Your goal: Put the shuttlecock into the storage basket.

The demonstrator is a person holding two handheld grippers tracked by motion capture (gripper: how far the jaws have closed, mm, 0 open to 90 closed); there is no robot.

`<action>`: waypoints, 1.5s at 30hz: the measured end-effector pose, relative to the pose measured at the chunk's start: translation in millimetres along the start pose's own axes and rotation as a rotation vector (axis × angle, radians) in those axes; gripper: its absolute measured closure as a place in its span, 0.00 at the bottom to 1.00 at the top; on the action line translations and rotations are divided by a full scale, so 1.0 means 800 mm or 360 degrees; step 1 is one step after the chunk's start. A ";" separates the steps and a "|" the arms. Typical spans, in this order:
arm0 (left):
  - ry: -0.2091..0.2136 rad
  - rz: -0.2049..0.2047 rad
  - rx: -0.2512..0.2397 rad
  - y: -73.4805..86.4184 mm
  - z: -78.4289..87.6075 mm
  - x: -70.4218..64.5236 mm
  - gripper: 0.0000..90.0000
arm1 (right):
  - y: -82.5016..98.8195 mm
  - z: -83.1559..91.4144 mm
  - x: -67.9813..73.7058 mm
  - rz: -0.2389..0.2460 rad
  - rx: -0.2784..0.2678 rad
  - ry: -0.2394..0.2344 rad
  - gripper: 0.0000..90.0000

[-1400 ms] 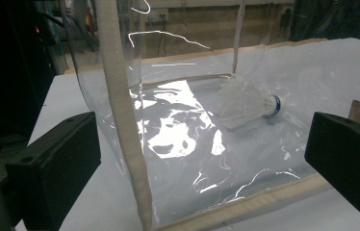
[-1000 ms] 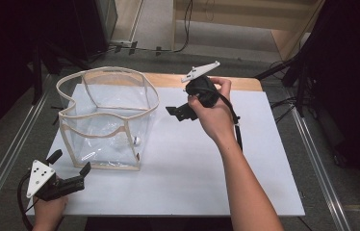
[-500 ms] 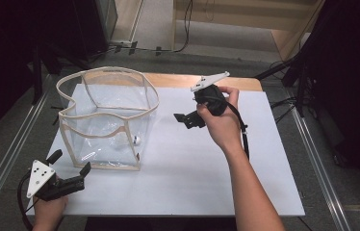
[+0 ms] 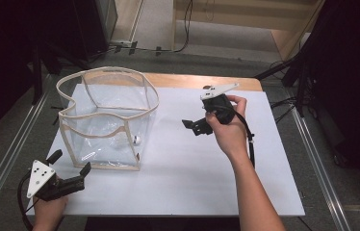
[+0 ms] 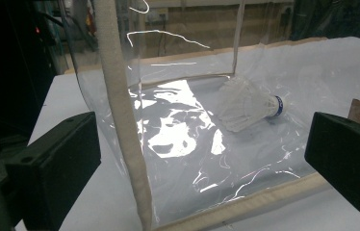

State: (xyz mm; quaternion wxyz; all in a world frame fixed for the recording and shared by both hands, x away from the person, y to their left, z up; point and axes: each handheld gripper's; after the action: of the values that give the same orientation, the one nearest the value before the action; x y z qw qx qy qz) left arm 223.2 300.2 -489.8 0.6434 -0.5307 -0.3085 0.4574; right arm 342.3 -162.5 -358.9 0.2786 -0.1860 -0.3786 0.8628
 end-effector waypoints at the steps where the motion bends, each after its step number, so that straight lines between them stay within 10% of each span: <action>1: 0.0000 0.0000 0.0000 0.000 0.000 0.000 0.00 | 0.002 0.001 0.000 -0.0004 0.0001 -0.0003 0.00; 45: -0.0007 -0.0013 0.0007 0.000 -0.001 -0.001 0.00 | 0.129 0.009 0.002 -0.0182 -0.0106 0.0094 0.00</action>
State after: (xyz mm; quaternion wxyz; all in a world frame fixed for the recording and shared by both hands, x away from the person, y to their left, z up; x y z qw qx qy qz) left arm 223.1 299.2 -490.1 0.6456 -0.5271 -0.3112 0.4566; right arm 302.4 -223.1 -432.8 0.3321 -0.1987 -0.4087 0.8266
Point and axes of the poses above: each handheld gripper's, and its own axes: z roughly backward along the jaws, y roughly out of its underside, x roughly to its left, and after that the axes turned 8 degrees about z, right-handed
